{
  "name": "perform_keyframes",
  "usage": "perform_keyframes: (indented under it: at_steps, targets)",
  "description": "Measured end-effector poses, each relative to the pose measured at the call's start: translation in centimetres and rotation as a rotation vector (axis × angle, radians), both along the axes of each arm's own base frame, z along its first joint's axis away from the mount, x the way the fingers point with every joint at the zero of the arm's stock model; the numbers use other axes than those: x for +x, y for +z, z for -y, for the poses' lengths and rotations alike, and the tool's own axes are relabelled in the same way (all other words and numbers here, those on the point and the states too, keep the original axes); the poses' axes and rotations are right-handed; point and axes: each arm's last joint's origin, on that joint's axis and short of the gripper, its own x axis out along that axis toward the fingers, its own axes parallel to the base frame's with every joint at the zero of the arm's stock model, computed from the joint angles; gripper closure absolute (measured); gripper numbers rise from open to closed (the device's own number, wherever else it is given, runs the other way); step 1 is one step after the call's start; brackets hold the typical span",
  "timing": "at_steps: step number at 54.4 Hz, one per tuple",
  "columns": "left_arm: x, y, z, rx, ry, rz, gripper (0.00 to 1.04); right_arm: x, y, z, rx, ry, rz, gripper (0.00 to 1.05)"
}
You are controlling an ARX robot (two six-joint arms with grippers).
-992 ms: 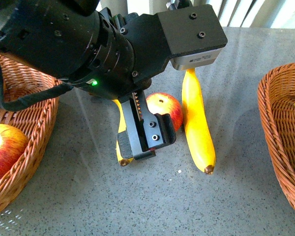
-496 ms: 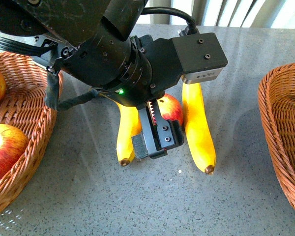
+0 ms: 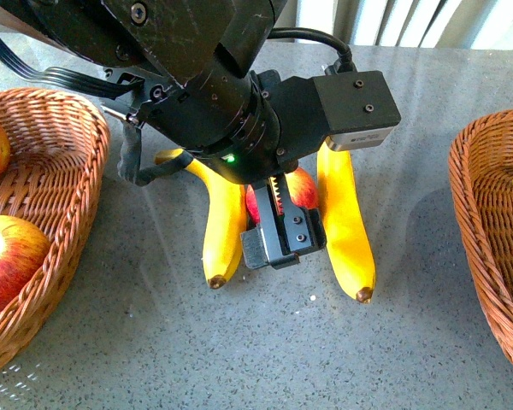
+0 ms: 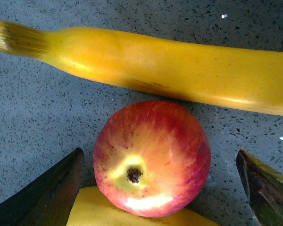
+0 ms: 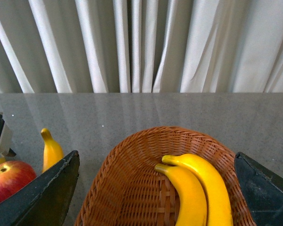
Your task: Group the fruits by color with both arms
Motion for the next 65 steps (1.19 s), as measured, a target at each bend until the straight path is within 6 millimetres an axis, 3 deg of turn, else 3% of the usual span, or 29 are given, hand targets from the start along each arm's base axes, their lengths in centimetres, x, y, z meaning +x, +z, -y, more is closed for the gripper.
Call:
perform_keyframes:
  at_steps: [44,51,65]
  targets:
    - [1.0,-1.7,0.4,0.041,-0.029,-0.025,0.10,0.0,0.0,0.0,0.000,0.000,0.000,0.09]
    - [1.0,-1.8,0.4,0.043,-0.030,-0.025,0.28,0.0,0.0,0.0,0.000,0.000,0.000,0.09]
    - [1.0,-1.8,0.4,0.043,-0.032,-0.024,0.34,0.0,0.0,0.0,0.000,0.000,0.000,0.09]
